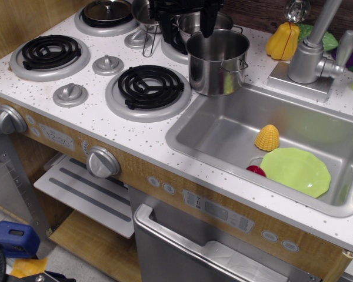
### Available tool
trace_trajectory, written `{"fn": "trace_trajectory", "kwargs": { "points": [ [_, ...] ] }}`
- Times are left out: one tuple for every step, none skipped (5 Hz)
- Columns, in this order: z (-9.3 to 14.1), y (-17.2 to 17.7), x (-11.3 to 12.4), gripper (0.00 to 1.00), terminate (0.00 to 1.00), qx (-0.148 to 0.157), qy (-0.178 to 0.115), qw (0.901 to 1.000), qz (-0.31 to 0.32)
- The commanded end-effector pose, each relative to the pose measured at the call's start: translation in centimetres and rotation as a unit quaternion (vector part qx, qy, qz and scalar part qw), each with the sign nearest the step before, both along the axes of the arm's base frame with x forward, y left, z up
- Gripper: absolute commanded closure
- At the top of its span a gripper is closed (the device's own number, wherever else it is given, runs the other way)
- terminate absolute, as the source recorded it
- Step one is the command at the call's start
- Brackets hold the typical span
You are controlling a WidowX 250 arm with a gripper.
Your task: Put pot on stove which is near stove
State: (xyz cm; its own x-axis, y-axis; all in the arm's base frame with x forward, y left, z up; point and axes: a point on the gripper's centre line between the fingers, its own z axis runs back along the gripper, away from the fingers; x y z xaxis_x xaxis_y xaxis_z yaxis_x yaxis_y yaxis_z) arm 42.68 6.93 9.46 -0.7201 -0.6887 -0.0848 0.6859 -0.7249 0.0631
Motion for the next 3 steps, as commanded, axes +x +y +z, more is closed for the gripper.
{"fn": "trace_trajectory", "kwargs": {
  "points": [
    [0.0, 0.0, 0.0, 0.00, 0.00, 0.000, 0.000, 1.0000, 0.000],
    [-0.8, -0.1, 0.8, 0.00, 0.00, -0.014, -0.011, 0.9998, -0.014],
    [-1.8, -0.2, 1.6, 0.00, 0.00, -0.033, -0.015, 0.9990, -0.027]
  ]
}}
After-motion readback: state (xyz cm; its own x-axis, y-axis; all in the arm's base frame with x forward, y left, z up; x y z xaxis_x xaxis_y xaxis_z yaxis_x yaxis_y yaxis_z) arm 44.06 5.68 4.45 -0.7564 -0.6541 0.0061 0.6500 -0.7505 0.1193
